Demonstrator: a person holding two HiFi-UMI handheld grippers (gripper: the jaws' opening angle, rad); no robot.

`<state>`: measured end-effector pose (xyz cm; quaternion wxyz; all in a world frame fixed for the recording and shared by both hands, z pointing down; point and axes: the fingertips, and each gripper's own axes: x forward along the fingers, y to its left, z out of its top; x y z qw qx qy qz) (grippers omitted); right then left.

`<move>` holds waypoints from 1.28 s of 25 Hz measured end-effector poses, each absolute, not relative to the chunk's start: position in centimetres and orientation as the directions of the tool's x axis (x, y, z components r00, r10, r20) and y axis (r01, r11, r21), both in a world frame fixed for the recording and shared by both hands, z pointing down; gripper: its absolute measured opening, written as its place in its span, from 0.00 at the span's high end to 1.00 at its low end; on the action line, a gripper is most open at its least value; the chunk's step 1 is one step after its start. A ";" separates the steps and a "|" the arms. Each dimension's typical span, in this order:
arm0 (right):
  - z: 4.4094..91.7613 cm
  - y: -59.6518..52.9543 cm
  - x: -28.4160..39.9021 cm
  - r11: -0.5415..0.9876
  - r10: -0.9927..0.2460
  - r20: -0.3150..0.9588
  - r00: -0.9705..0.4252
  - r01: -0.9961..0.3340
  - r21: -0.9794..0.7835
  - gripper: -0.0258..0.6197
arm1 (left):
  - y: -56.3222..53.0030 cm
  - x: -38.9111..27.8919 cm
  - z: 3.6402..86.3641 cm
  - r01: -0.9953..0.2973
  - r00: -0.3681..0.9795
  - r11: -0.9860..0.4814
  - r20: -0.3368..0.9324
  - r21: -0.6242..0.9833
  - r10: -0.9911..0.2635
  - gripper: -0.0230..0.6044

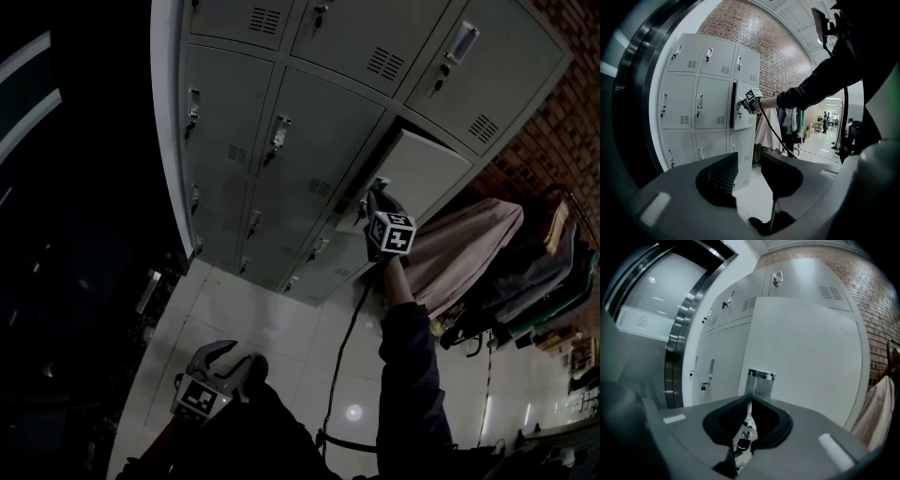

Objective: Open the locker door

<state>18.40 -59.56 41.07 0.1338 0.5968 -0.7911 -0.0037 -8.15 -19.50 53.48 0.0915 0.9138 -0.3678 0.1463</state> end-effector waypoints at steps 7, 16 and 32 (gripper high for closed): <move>41.0 -46.7 23.9 0.212 -0.974 0.128 -0.185 -0.945 0.247 0.96 | -15.0 -6.3 54.6 -0.614 0.760 -0.784 0.331 0.086 -0.559 0.69; 43.7 -30.3 28.1 0.074 -0.992 0.117 -0.053 -0.980 0.184 0.96 | -11.5 -1.4 54.8 -0.526 0.818 -0.846 0.324 0.088 -0.475 0.70; 46.7 -2.2 26.3 0.134 -0.985 0.134 -0.111 -0.976 0.173 0.96 | -2.0 11.6 54.8 -0.492 0.820 -0.871 0.334 -0.004 -0.465 0.70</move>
